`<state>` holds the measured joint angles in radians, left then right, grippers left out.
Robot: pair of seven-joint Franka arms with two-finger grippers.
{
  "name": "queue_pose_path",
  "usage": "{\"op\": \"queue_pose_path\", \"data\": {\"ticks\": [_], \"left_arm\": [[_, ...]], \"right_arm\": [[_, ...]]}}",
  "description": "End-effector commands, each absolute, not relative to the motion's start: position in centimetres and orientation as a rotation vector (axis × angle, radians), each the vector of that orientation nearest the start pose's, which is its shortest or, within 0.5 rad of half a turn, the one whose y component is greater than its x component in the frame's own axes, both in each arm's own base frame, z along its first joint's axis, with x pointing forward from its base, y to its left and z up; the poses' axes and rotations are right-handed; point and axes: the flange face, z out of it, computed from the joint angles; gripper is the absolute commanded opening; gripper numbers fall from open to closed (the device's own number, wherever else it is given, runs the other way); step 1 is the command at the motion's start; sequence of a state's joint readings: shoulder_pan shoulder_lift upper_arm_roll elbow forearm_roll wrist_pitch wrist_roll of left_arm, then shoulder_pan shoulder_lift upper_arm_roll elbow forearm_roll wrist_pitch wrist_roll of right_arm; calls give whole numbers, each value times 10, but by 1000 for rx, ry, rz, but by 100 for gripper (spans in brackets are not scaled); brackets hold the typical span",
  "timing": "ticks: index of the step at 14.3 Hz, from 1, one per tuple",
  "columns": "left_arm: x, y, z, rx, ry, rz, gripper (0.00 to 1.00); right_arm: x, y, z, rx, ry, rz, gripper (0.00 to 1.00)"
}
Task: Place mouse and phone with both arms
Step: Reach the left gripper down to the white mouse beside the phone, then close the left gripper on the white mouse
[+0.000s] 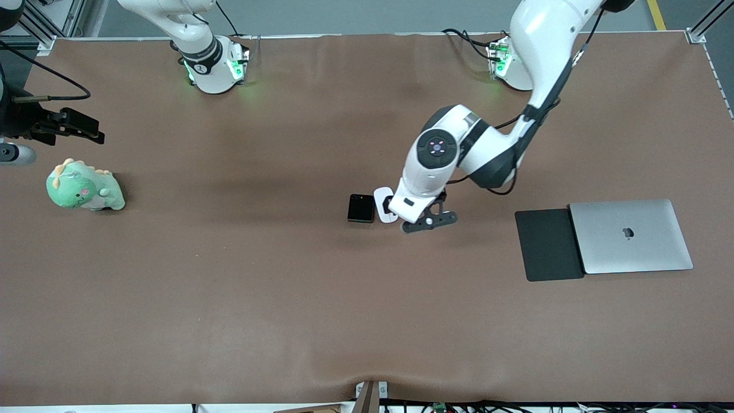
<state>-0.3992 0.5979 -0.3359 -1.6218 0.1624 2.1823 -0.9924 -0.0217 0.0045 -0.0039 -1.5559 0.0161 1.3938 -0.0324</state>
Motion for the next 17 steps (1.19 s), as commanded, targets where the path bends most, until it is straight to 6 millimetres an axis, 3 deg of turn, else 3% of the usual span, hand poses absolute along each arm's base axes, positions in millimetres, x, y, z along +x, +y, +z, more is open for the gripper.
{"op": "queue_pose_path", "data": {"ticks": [1,5,9,17], "left_arm": [[530,-454,260,-3160,-382,38,97],[518,-468,226,-3166,-366,62,88],[511,-474,209,-3167,-356,81,82],[502,-481,182,-3158,-333,71,81]], "right_arm": [[534,-11,616,-3113,-4,256,100],[534,-11,617,-3113,-7,255,100],[534,-11,617,-3113,-7,255,100],[535,-10,615,-3113,-12,260,100]]}}
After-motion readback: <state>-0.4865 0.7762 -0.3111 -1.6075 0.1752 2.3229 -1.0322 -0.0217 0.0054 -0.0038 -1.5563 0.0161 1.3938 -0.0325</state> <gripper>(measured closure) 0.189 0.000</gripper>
